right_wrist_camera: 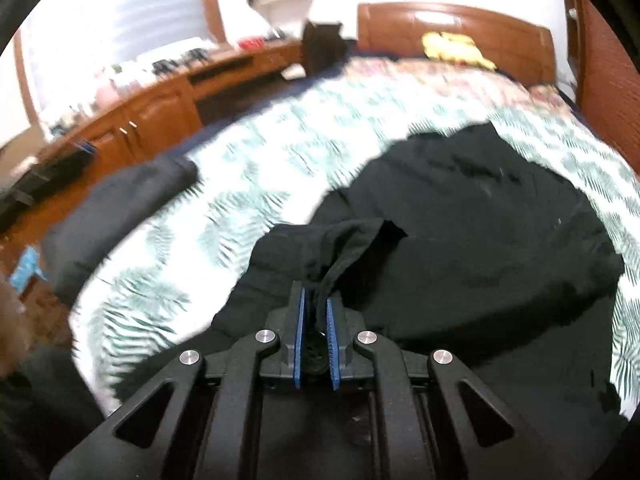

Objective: Fold large clothes
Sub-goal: 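Open the right tool and release the sleeve onto the coat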

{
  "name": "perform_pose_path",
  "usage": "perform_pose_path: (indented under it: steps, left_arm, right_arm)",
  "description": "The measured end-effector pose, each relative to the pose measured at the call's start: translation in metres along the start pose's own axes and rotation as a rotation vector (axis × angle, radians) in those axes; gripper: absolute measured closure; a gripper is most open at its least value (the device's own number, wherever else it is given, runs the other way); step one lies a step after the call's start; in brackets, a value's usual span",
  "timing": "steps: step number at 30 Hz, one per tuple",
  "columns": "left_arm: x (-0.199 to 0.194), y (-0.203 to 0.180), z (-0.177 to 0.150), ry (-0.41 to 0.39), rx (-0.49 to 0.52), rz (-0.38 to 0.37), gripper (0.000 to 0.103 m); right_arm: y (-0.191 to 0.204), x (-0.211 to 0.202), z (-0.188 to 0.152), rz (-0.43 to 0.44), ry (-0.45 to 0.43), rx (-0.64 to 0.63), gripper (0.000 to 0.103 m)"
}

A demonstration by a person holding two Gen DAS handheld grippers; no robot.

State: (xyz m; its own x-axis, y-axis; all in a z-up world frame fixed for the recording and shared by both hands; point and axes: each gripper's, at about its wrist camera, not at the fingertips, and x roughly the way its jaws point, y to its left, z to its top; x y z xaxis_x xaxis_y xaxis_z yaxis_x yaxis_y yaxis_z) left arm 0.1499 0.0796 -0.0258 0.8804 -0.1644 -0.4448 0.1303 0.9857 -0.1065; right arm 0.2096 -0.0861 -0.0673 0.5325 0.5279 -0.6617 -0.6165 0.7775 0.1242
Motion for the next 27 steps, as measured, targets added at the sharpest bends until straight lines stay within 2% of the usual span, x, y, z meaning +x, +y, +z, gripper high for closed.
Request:
perform_pose_path:
  steps: [2,5,8,9,10,12,18,27]
  left_arm:
    - [0.0,0.002,-0.001,-0.001,-0.003,0.002,0.072]
    - [0.0,0.003,-0.002,0.003,-0.004,0.003,0.072]
    - [0.002,0.001,-0.003,0.011,0.001,0.003,0.072]
    - [0.002,0.0,-0.004,0.014,0.002,0.002,0.072]
    - [0.004,0.0,-0.005,0.018,0.004,0.002,0.072]
    - [0.009,-0.001,-0.007,0.035,0.008,-0.001,0.072]
    - [0.032,-0.007,-0.016,0.108,0.026,-0.024,0.072]
    - [0.097,-0.033,-0.048,0.297,0.102,-0.032,0.072]
  right_arm:
    - [0.007,-0.007,0.001,0.011,-0.005,-0.006,0.096]
    - [0.008,-0.007,-0.01,0.013,0.04,0.013,0.095]
    - [0.005,-0.004,-0.029,-0.038,0.101,0.012,0.086]
    - [0.002,-0.004,-0.035,-0.046,0.115,0.013,0.075]
    - [0.0,-0.006,-0.041,-0.061,0.124,0.011,0.059]
    - [-0.007,-0.014,-0.054,-0.094,0.126,0.007,0.043]
    - [-0.035,-0.04,-0.08,-0.167,0.104,0.015,0.04]
    - [-0.07,-0.052,-0.096,-0.214,0.069,0.056,0.04]
